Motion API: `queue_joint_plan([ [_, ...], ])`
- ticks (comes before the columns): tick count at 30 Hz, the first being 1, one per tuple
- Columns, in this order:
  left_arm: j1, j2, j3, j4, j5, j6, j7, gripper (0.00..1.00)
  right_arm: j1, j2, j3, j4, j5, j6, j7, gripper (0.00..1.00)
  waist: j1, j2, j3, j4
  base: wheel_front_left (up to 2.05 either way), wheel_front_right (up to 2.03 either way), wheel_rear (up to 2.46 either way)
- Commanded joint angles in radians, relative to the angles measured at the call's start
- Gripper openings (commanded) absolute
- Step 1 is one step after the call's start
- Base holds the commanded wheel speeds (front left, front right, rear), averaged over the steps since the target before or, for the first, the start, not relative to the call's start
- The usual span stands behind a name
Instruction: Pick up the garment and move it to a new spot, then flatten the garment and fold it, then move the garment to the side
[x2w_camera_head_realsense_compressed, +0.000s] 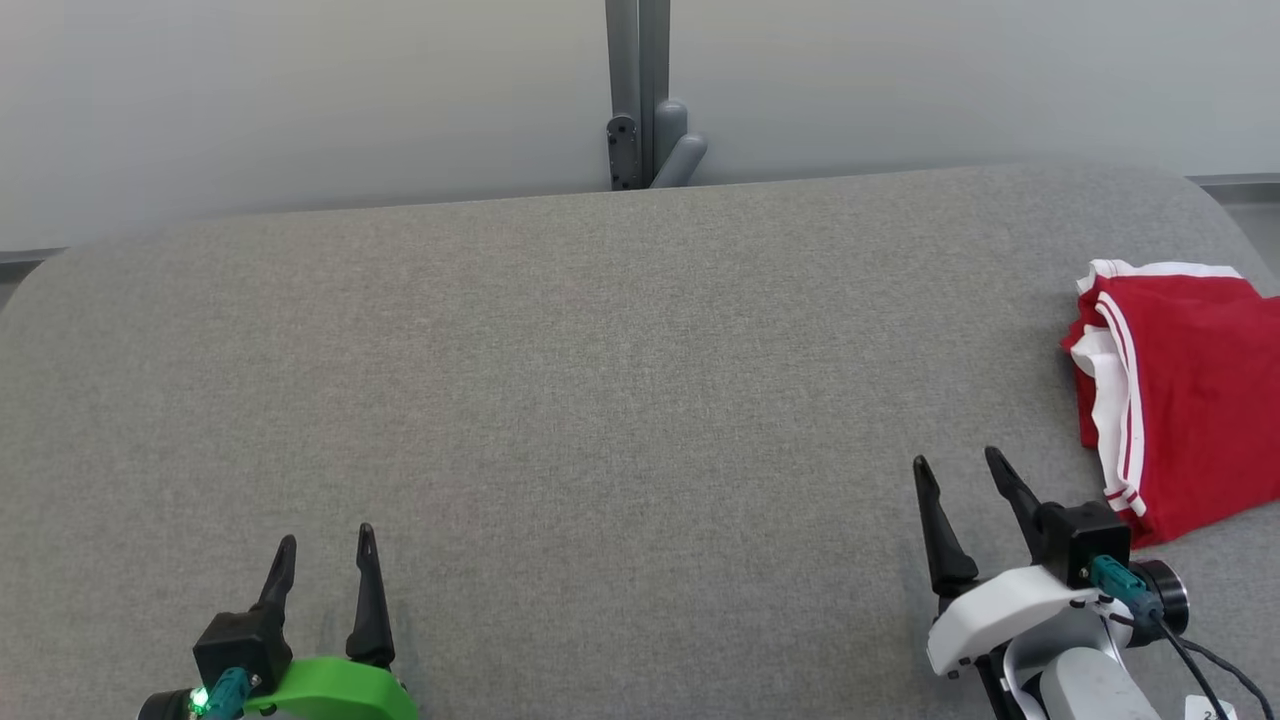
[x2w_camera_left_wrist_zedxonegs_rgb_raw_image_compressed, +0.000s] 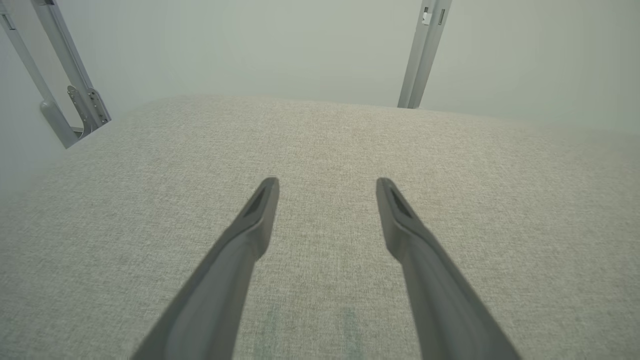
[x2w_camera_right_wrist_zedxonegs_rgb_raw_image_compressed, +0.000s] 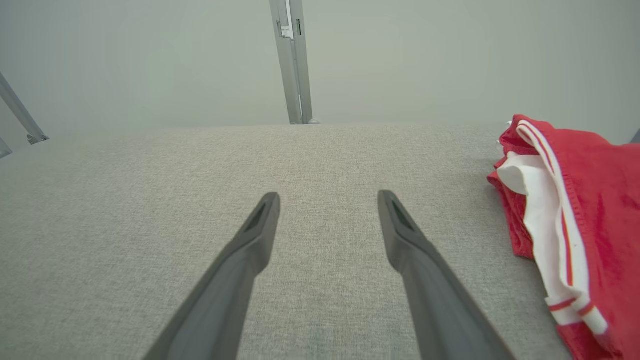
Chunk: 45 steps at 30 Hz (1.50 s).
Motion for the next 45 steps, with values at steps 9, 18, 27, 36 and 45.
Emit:
queue_joint_plan([
  [9,0.013,0.004,0.007,0.010,-0.021,-0.018,0.000,1.00,0.017,-0.001,0.029,-0.002,0.032,-0.001,-0.003,1.00,0.0000,0.0000,0.000,-0.010,0.00,0.00,0.00],
  [18,0.001,0.004,-0.012,0.020,-0.030,-0.039,0.000,1.00,-0.001,-0.001,0.025,0.008,0.019,-0.001,-0.003,1.00,0.0000,0.0000,0.008,-0.019,0.00,0.00,0.00],
  [27,0.019,-0.006,-0.005,0.081,-0.046,-0.038,0.001,0.00,0.045,0.009,0.036,0.064,0.022,0.000,0.002,0.00,0.0000,0.0000,0.009,-0.019,0.00,0.00,0.00],
  [36,0.004,-0.005,0.016,0.061,-0.226,-0.050,0.051,0.00,0.044,0.008,0.007,0.038,0.217,0.000,0.052,0.00,0.0000,0.0000,0.007,-0.017,0.00,0.00,0.00],
  [45,-0.008,-0.004,0.030,0.038,-0.378,-0.061,0.091,0.00,0.042,0.007,-0.015,0.014,0.380,0.000,0.094,0.00,0.0000,0.0000,0.005,-0.015,0.00,0.00,0.00],
])
